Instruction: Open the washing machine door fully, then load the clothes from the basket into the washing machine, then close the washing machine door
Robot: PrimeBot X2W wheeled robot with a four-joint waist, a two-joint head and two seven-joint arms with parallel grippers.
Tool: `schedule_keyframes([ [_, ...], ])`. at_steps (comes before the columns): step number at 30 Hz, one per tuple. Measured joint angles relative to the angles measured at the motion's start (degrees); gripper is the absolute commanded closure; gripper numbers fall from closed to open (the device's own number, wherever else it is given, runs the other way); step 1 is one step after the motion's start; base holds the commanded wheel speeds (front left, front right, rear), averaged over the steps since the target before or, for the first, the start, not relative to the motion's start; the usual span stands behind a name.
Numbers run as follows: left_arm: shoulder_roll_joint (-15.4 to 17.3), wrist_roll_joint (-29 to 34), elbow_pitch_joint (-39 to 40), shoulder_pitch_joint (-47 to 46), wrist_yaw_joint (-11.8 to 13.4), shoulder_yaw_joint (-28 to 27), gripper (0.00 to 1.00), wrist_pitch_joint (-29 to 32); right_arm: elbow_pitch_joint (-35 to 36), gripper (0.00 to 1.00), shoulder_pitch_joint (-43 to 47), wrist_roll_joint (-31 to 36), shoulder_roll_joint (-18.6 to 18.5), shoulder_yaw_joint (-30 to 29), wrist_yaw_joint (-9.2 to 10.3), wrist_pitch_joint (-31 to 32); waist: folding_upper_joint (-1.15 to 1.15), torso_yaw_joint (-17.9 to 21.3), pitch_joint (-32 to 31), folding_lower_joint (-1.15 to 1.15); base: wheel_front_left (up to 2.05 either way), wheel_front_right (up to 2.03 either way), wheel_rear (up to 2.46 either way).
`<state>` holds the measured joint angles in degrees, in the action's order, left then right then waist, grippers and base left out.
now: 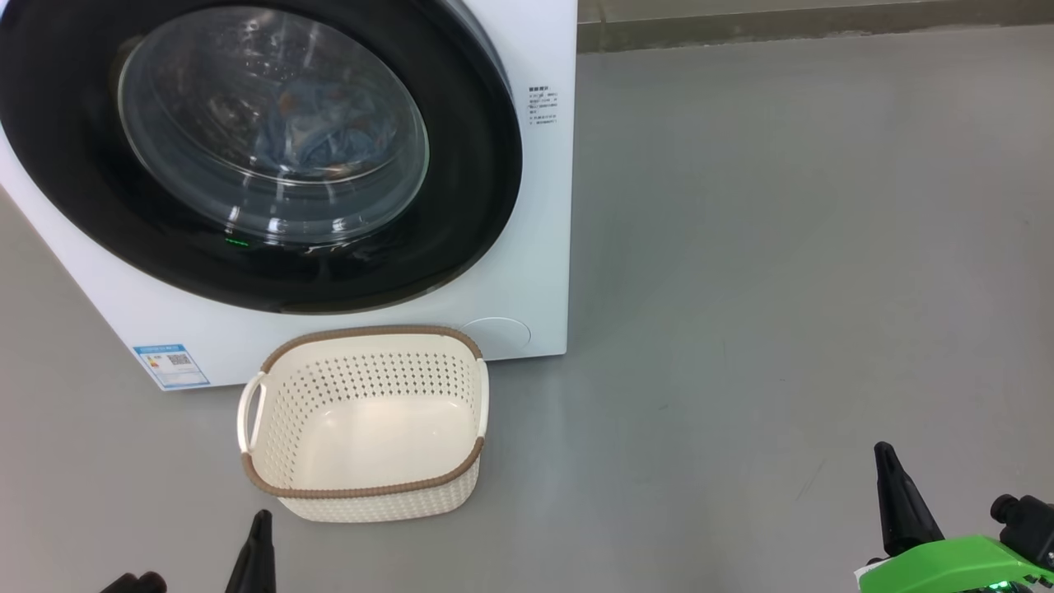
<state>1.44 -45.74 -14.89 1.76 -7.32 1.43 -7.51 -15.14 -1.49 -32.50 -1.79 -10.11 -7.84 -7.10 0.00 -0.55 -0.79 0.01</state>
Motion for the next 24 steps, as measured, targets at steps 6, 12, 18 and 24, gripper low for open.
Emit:
schedule_keyframes([
  [6,0.2,-3.5,0.0,-0.4,0.0,-0.3,1.00,1.0,0.0,1.00,0.0,-4.2,0.0,0.1,0.00,1.0,0.00,0.0,0.1,0.00,0.00,0.00,0.00],
  [12,0.4,-6.9,0.0,-0.9,0.0,-0.6,1.00,1.7,0.0,1.00,-0.1,-8.3,0.0,0.2,0.00,2.0,0.00,0.1,0.1,0.00,0.00,0.00,0.00],
  [18,0.4,-10.4,0.0,-0.9,0.0,-1.1,1.00,2.8,0.0,1.00,-0.6,-12.8,0.0,0.3,0.01,2.9,0.00,0.1,0.2,0.00,0.00,0.00,0.00],
  [24,0.5,-13.8,0.0,-1.8,0.0,-1.5,1.00,3.8,0.0,1.00,-0.7,-17.4,0.0,0.5,0.01,3.9,0.00,0.2,0.3,0.00,0.00,0.00,0.00],
])
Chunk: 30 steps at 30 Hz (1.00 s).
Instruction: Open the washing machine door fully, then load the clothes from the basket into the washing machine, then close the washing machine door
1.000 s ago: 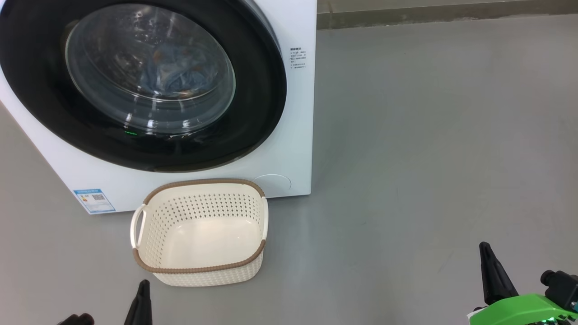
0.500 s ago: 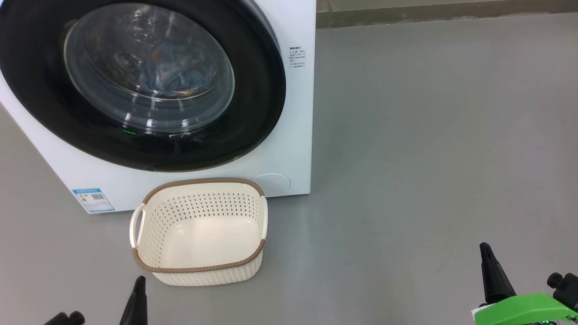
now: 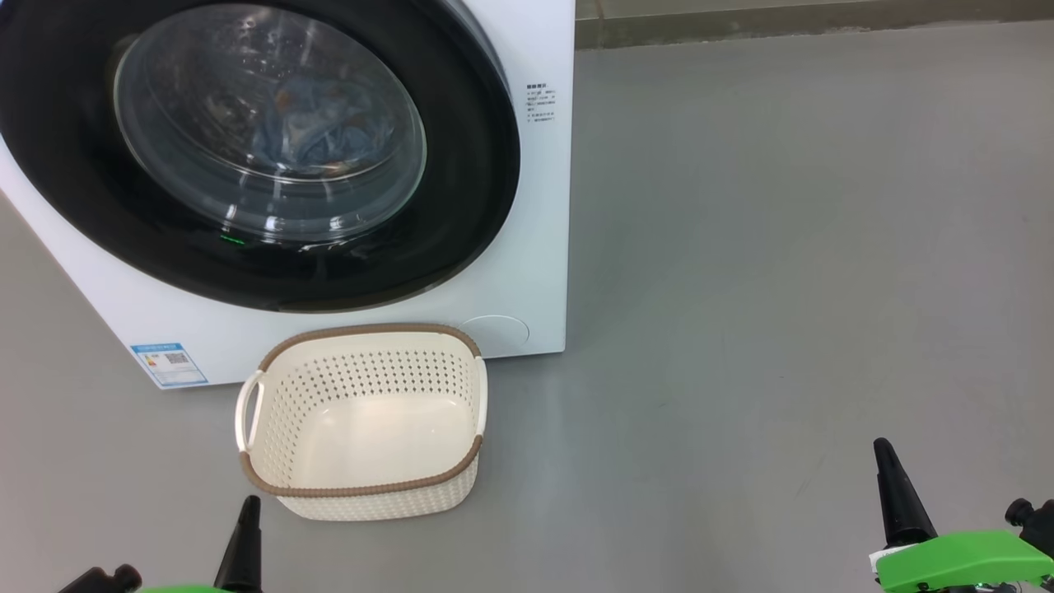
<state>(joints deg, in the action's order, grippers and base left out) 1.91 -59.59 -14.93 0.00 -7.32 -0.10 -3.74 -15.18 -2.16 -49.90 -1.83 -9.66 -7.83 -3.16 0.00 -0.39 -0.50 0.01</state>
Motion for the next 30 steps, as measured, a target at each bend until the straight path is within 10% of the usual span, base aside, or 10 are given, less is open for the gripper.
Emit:
schedule_keyframes([
  [30,0.2,-17.7,-0.1,-1.6,0.0,-2.1,1.00,5.0,-0.1,1.00,-0.5,-22.5,-0.1,1.0,0.21,5.1,0.00,0.2,0.4,0.00,0.00,0.00,0.00],
])
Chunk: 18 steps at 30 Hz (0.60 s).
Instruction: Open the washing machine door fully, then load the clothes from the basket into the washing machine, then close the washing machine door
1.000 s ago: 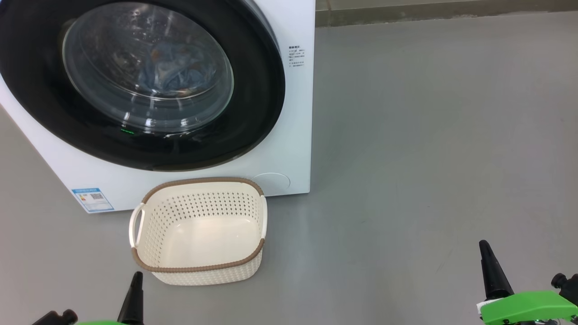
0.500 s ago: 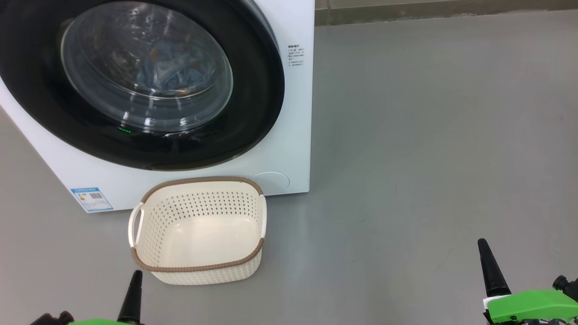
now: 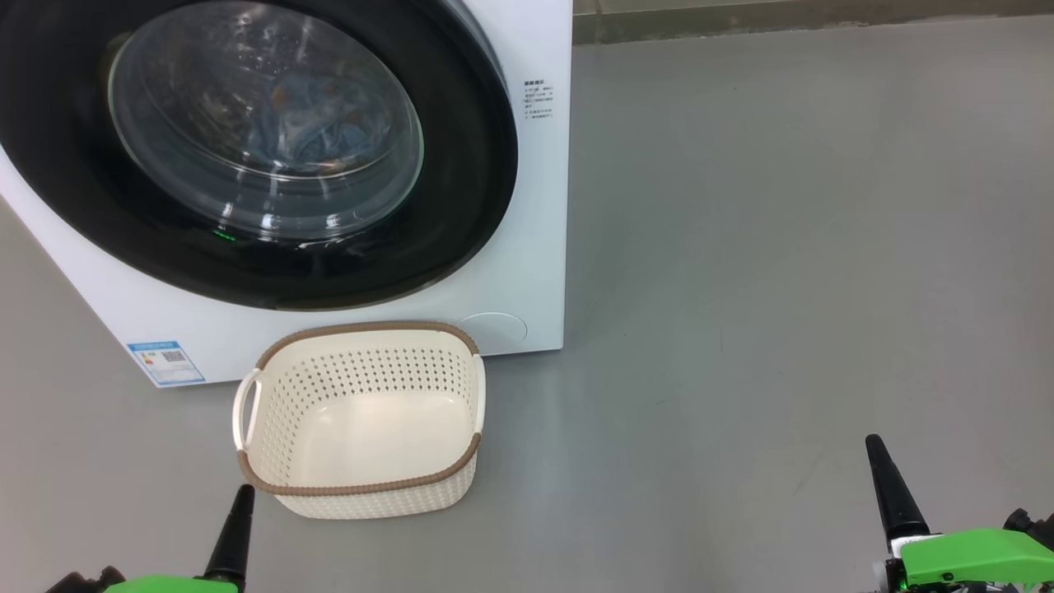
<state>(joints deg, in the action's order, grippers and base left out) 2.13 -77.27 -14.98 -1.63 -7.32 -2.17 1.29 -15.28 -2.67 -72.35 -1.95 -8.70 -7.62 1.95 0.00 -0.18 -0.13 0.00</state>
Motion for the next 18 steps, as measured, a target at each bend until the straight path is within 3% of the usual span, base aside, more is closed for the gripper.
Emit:
schedule_keyframes([
  [18,0.0,-10.2,-0.1,-1.3,0.0,-1.1,1.00,3.0,-0.2,1.00,-0.9,-13.1,-0.2,0.5,0.05,2.9,0.00,0.1,0.2,0.00,0.00,0.00,0.00],
])
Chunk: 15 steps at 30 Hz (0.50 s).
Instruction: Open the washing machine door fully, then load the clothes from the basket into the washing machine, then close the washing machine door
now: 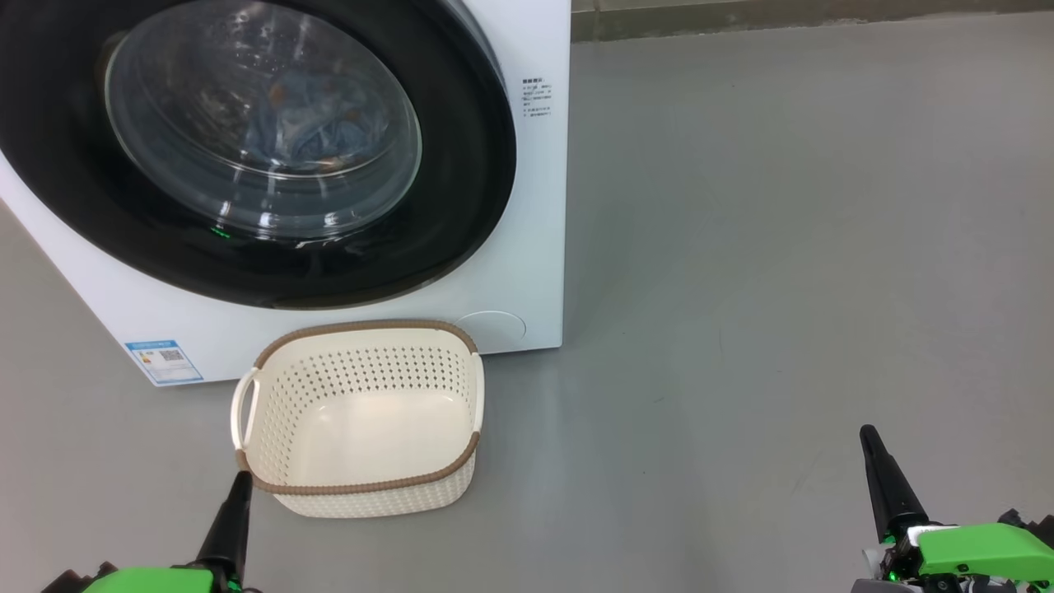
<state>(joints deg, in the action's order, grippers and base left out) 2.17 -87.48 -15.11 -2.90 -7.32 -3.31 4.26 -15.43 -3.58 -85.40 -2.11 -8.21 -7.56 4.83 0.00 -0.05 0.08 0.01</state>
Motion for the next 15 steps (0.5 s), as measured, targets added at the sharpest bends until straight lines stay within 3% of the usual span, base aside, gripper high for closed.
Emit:
schedule_keyframes([
  [15,0.0,-4.7,0.0,-0.9,0.0,-0.7,1.00,1.5,0.0,1.00,0.0,-6.6,0.0,0.1,0.01,1.2,0.00,0.1,0.1,0.00,0.00,0.00,0.00],
])
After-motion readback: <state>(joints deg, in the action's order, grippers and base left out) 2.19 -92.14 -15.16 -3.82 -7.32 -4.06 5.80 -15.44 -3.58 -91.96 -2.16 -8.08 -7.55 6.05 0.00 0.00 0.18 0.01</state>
